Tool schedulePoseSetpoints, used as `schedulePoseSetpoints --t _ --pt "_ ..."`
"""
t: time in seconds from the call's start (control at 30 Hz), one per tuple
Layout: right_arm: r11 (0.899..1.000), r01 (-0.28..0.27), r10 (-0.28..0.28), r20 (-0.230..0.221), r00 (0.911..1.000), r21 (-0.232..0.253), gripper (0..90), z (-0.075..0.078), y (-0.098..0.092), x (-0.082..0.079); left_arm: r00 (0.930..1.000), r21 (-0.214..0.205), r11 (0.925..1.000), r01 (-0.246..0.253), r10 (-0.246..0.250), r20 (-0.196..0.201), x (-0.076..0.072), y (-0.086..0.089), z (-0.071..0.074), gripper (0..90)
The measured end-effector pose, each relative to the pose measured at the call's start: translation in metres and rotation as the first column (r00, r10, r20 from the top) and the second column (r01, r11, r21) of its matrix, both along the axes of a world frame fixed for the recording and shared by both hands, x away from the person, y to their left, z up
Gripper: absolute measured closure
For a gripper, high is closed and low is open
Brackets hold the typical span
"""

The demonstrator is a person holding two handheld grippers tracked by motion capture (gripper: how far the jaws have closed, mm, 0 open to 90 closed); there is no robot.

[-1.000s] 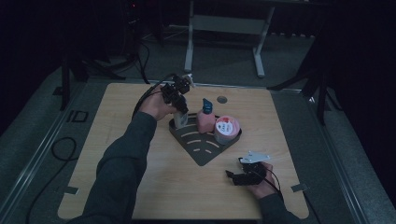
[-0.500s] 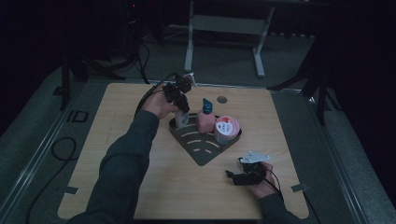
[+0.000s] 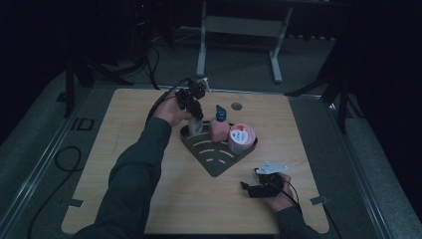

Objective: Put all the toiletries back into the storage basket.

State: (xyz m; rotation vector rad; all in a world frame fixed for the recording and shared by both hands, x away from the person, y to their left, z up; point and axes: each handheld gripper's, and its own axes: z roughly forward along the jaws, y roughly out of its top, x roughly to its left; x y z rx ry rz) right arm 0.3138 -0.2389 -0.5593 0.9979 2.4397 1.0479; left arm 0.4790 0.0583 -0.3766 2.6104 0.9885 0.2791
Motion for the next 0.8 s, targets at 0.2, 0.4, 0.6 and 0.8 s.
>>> schedulePoseSetpoints --t 0.2,0.4,0.6,0.8 --pt "1.000 0.000 0.000 0.000 1.0000 0.000 20.5 0.0000 0.0000 0.0000 1.0000 0.007 1.0000 0.000 0.000 0.006 0.0014 -0.0025 -0.0031 53.5" --pt "1.000 -0.001 0.001 0.002 1.0000 -0.001 20.5 0.0000 -0.0001 0.0002 0.9999 0.009 0.9999 -0.008 0.008 0.009 0.0040 -0.0044 -0.0057 53.5" --pt "1.000 -0.001 0.001 0.001 1.0000 -0.001 20.5 0.0000 -0.0001 0.0001 0.9998 0.008 0.9999 -0.014 0.014 0.011 0.0057 -0.0061 -0.0080 53.5" --pt "1.000 -0.001 0.001 0.001 1.0000 -0.001 20.5 0.0000 -0.0001 0.0001 0.9996 0.004 0.9997 -0.023 0.023 0.016 0.0079 -0.0073 -0.0103 53.5"
